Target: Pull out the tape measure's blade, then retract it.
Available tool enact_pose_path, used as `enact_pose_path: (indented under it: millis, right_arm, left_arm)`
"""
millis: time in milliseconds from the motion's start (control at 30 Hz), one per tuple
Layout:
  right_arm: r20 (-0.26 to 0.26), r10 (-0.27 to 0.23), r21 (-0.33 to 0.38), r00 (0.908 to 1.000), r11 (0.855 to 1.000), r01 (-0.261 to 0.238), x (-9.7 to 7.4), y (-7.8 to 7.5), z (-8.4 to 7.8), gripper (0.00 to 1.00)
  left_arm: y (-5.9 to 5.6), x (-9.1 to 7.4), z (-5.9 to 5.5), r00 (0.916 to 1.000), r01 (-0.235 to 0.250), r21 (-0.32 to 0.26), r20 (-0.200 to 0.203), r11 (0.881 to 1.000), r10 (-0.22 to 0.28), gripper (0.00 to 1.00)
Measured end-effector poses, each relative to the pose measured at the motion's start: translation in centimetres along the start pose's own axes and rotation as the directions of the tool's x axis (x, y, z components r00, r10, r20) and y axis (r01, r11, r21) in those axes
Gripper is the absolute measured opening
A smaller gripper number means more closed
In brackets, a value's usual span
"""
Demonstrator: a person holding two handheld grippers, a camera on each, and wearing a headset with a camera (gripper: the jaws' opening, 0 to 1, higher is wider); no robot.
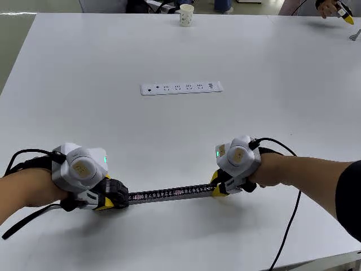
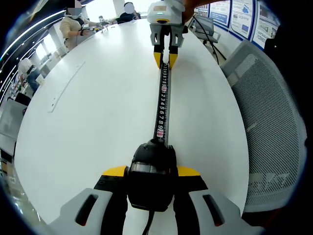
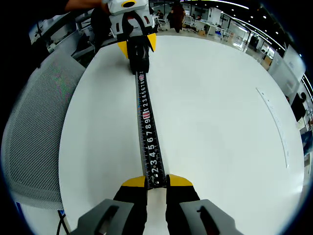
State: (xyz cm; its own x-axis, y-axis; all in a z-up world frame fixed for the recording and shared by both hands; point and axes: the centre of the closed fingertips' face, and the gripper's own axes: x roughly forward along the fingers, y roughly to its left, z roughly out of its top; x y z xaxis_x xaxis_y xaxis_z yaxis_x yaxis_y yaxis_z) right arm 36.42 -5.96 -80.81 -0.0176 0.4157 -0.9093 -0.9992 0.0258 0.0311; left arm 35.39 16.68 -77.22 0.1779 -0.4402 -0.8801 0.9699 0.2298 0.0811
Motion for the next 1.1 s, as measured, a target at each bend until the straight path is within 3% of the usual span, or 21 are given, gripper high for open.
enact_pose_path:
  millis: [1100]
  right_arm:
    - [-0.018, -0.008, 0.011, 0.9998, 1.0, 0.008, -0.37, -0.1, -0.96, 0.11]
  left_arm:
    - [0.03, -0.02, -0.04, 0.9999, 0.0, -0.001, 0.012, 1.0, 0.0, 0.3]
